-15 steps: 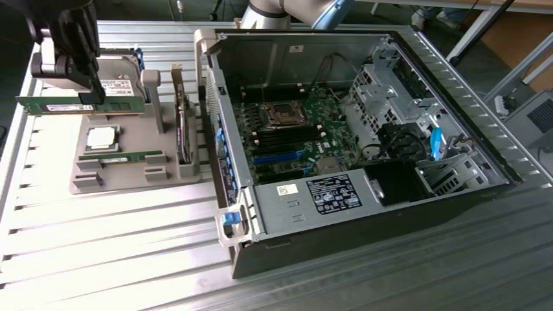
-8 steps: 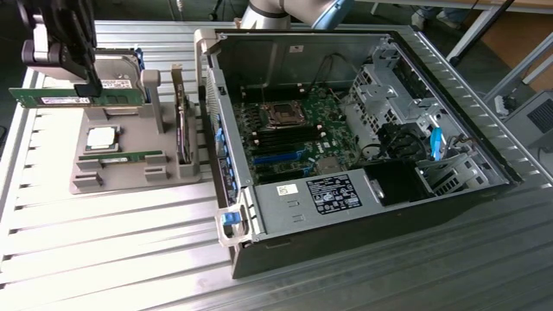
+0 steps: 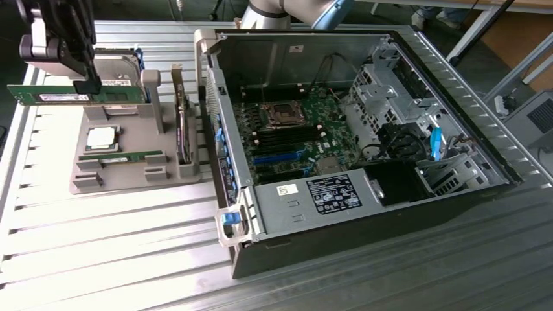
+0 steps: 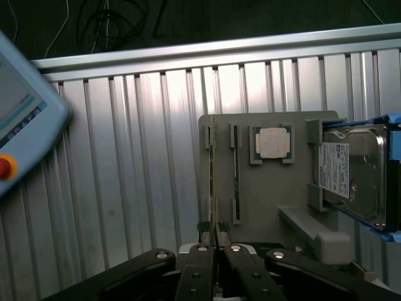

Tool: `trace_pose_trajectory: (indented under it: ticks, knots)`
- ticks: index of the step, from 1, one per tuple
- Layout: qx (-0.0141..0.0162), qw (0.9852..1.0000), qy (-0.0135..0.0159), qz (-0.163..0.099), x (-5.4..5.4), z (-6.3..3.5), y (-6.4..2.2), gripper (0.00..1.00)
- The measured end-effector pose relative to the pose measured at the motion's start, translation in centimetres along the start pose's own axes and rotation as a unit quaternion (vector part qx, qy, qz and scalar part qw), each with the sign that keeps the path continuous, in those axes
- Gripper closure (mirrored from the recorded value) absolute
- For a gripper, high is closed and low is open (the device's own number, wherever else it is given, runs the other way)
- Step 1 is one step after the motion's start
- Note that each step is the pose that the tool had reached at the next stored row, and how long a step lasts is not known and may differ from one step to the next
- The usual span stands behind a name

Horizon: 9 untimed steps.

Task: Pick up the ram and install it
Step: 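Pick up the ram and move it above insertion slot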

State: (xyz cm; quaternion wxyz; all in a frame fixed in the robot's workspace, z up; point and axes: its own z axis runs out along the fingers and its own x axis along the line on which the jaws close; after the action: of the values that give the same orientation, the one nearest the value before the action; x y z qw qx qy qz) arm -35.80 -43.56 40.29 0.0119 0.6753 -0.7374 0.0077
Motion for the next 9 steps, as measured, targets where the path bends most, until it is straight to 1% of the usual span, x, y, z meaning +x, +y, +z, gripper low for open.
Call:
trace_pose_trajectory:
  ticks: [1,3,4,9]
  knots:
    - [0.0001,1.0000,-0.0001,0.000,0.0,0.02,-0.13,0.89]
    - [0.0001,1.0000,-0.0001,0.000,-0.1,0.01,-0.65,0.89]
    - [0.0002,1.0000,-0.0001,0.000,-0.1,0.02,-1.08,0.89]
    - [0.0001,1.0000,0.0000,0.000,-0.2,0.00,-1.76,0.89]
